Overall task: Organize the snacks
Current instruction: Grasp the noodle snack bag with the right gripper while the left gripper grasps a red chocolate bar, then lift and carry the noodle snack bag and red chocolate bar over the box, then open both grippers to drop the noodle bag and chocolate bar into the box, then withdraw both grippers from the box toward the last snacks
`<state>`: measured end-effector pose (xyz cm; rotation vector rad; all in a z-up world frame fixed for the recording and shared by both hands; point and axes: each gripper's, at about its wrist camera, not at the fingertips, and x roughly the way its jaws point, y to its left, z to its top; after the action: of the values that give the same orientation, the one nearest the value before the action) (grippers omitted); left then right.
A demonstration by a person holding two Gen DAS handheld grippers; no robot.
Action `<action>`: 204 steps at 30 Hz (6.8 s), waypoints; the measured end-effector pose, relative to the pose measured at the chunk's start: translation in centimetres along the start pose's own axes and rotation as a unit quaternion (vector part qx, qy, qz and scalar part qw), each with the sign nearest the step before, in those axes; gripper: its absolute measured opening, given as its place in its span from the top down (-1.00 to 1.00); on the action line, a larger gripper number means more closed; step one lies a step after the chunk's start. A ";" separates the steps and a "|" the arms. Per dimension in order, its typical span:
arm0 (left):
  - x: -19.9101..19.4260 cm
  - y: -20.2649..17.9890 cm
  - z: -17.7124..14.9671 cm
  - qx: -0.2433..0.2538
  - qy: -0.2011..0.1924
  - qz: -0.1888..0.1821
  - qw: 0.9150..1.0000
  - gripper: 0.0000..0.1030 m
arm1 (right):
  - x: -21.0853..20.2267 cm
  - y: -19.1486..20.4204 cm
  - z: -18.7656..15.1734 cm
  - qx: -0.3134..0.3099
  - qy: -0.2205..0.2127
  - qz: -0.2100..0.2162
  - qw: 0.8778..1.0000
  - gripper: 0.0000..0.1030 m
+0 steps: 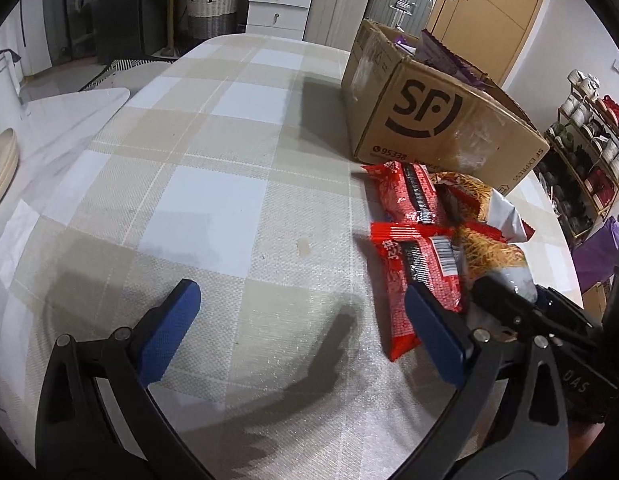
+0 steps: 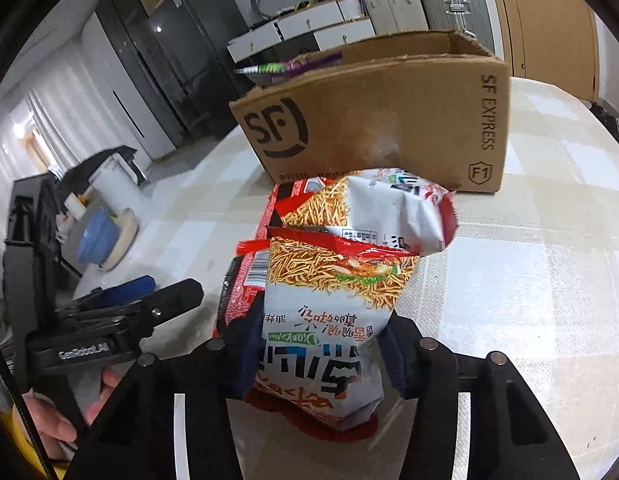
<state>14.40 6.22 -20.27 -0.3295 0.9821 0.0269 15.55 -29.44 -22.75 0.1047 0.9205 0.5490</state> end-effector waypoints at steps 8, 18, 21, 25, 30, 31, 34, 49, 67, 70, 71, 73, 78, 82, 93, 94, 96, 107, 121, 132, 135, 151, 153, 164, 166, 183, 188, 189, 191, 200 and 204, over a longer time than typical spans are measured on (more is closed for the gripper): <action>-1.0 -1.1 -0.3 0.011 -0.004 0.003 1.000 -0.97 | -3.4 -1.9 -1.6 0.027 -0.038 0.031 0.998 0.02; 0.1 -4.6 0.3 0.043 0.019 -0.006 0.999 -0.97 | -7.3 -3.4 -2.3 0.042 -0.097 0.042 0.993 0.02; 1.3 -5.9 0.6 0.052 0.033 -0.002 0.998 -0.97 | -8.1 -4.1 -2.7 0.042 -0.105 0.044 0.993 0.02; 2.6 -7.3 0.8 0.062 0.052 0.000 0.997 -0.97 | -7.9 -4.8 -3.2 0.055 -0.100 0.050 0.992 0.02; 3.1 -7.9 0.7 0.065 0.059 0.010 0.996 -0.95 | -7.0 -5.1 -2.9 0.068 -0.093 0.058 0.992 0.02; 2.9 -7.9 0.7 0.064 0.058 0.010 0.996 -0.85 | -7.0 -5.1 -3.0 0.068 -0.093 0.058 0.992 0.02; 2.5 -8.1 0.7 0.071 0.047 0.004 0.996 -0.31 | -6.9 -5.0 -3.0 0.065 -0.089 0.058 0.992 0.02; -5.0 -9.9 -0.1 0.135 -0.039 0.003 0.990 0.20 | -9.6 -2.9 -3.0 0.052 -0.108 0.033 0.992 0.02; -17.7 -7.7 0.7 0.114 -0.141 -0.057 0.982 0.19 | -18.6 3.6 -0.8 -0.022 -0.192 0.019 0.981 0.02; -20.4 -8.2 1.3 0.119 -0.154 -0.083 0.977 0.19 | -20.3 5.0 -0.3 -0.042 -0.206 0.015 0.977 0.02; -21.8 -8.5 1.4 0.124 -0.166 -0.088 0.974 0.19 | -20.8 5.3 -0.1 -0.047 -0.212 0.014 0.976 0.02; -24.0 -8.8 1.5 0.127 -0.185 -0.104 0.969 0.19 | -22.0 6.1 0.1 -0.053 -0.221 0.017 0.974 0.01; -28.6 -9.3 1.7 0.134 -0.218 -0.120 0.959 0.19 | -24.5 7.9 1.1 -0.081 -0.236 0.011 0.968 0.01; -31.2 -9.1 1.6 0.135 -0.228 -0.127 0.956 0.19 | -26.2 8.5 1.8 -0.087 -0.248 0.014 0.965 0.01; -32.3 -9.3 3.3 0.132 -0.233 -0.116 0.957 0.19 | -26.2 8.1 4.7 -0.103 -0.252 0.020 0.962 0.01; -32.1 -9.4 3.6 0.132 -0.231 -0.115 0.957 0.19 | -26.0 8.0 5.0 -0.104 -0.253 0.022 0.962 0.01; -31.2 -9.4 4.4 0.132 -0.223 -0.117 0.959 0.19 | -25.4 7.7 5.7 -0.105 -0.252 0.023 0.962 0.01; -23.5 -10.6 10.6 0.130 -0.177 -0.126 0.967 0.20 | -21.5 5.1 11.1 -0.082 -0.227 0.030 0.970 0.01; -13.5 -13.4 20.4 0.131 -0.129 -0.124 0.975 0.20 | -13.8 0.3 18.7 -0.044 -0.168 0.031 0.984 0.01; -0.5 -14.2 28.3 0.090 -0.029 -0.131 0.987 0.20 | -6.0 -4.2 22.8 -0.011 -0.088 0.017 0.996 0.01; 2.6 -14.4 29.3 0.089 -0.013 -0.127 0.988 0.20 | -3.9 -4.7 23.1 -0.013 -0.070 0.008 0.997 0.01; 9.1 -13.8 30.6 0.076 -0.007 -0.119 0.990 0.19 | 0.3 -7.3 22.3 0.005 -0.038 -0.006 0.999 0.01; 8.4 -13.3 30.2 0.073 -0.010 -0.123 0.990 0.19 | 0.3 -7.1 22.2 -0.001 -0.036 -0.006 0.999 0.01; 1.0 -12.6 26.1 0.102 -0.058 -0.090 0.989 0.15 | -1.3 -5.4 21.8 -0.034 -0.064 -0.013 0.997 -0.25; -0.6 -12.6 25.3 0.107 -0.070 -0.086 0.988 0.05 | -1.9 -4.5 21.7 -0.052 -0.075 -0.025 0.995 -0.41; -15.1 -11.5 19.8 0.110 -0.131 -0.103 0.980 -0.02 | -11.7 0.7 19.6 -0.089 -0.144 -0.025 0.985 -0.41; -20.0 -10.8 17.6 0.108 -0.155 -0.103 0.977 -0.03 | -15.4 2.4 18.2 -0.101 -0.173 -0.030 0.979 -0.41; -20.9 -10.7 17.1 0.108 -0.159 -0.103 0.976 -0.06 | -16.4 2.9 17.7 -0.105 -0.181 -0.033 0.977 -0.41; -23.1 -10.1 15.7 0.106 -0.171 -0.104 0.974 -0.17 | -18.6 3.7 16.7 -0.112 -0.201 -0.035 0.973 -0.41; -31.7 -8.2 8.8 0.106 -0.227 -0.105 0.962 -0.42 | -27.1 6.9 11.0 -0.117 -0.283 -0.017 0.952 -0.67; -35.0 -7.0 5.2 0.101 -0.263 -0.100 0.954 -0.57 | -29.5 7.5 7.9 -0.099 -0.313 -0.010 0.944 -0.80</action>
<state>0.23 5.45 12.86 -0.2149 0.4146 -0.1617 4.54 -36.39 5.90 0.0795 0.2425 0.5401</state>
